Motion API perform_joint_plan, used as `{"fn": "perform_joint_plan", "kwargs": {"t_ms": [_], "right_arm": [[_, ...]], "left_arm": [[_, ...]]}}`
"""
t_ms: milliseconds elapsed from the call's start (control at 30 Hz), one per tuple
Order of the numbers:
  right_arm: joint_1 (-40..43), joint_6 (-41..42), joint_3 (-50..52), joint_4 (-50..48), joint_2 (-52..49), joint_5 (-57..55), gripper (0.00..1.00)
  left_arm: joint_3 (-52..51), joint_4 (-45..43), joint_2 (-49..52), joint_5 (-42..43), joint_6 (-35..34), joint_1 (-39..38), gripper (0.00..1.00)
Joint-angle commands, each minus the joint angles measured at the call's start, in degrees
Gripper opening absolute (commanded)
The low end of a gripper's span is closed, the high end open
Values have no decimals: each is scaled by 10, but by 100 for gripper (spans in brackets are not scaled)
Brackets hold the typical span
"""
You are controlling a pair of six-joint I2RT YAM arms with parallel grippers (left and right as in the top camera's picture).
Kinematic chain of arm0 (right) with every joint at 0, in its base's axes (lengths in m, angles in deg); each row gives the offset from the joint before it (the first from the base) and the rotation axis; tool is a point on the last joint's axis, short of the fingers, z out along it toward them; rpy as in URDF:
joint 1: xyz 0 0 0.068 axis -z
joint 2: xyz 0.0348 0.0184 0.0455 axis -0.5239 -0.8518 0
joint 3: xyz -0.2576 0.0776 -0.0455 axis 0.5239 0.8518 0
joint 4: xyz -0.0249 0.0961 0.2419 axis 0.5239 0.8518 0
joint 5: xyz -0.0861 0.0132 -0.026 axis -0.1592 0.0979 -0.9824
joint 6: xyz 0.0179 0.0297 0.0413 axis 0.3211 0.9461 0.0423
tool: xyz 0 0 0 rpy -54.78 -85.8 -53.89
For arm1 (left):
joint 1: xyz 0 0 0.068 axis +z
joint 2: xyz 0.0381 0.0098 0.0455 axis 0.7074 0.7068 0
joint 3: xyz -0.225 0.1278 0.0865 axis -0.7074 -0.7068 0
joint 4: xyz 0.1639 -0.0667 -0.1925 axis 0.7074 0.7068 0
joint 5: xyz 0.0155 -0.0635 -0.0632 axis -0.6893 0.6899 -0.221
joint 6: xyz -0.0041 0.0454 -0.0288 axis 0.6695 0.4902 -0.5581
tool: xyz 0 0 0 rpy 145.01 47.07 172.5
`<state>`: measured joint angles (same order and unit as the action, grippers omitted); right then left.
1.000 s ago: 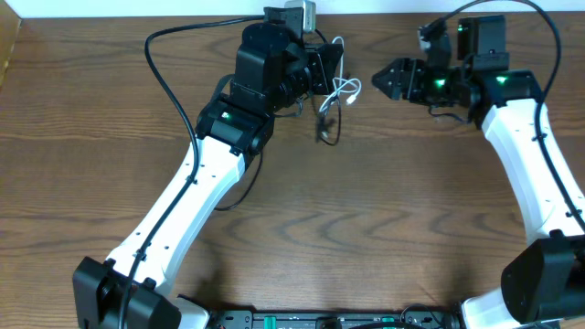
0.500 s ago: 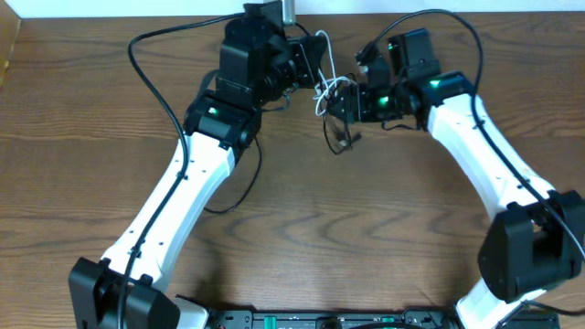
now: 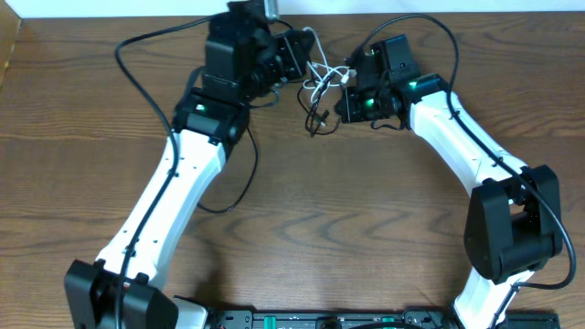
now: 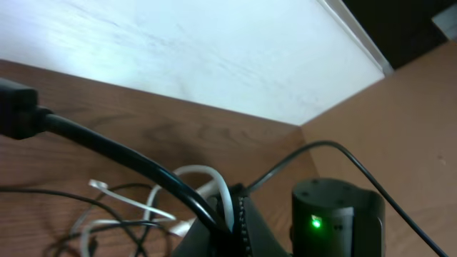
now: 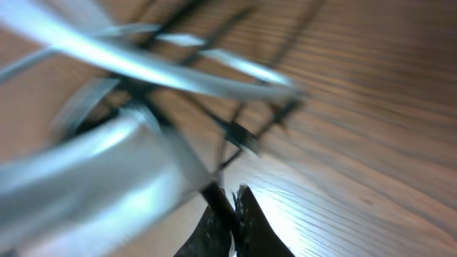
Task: Untangle cables
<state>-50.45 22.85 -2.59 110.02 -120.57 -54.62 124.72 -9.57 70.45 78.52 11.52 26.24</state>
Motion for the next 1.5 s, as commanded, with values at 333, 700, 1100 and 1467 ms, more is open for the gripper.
{"fn": "perform_joint_plan", "kwargs": {"t_ms": [333, 700, 1100, 1467], "right_arm": [[134, 9, 1, 79, -6, -169, 1], [267, 9, 1, 166, -48, -174, 1], [268, -52, 0, 167, -48, -56, 1], [253, -84, -35, 150, -40, 13, 37]], "left_arm": [[4, 74, -127, 46, 19, 157, 7], [4, 74, -127, 55, 19, 187, 7], [4, 109, -125, -25, 65, 226, 7], [4, 181, -124, 62, 89, 223, 7]]}}
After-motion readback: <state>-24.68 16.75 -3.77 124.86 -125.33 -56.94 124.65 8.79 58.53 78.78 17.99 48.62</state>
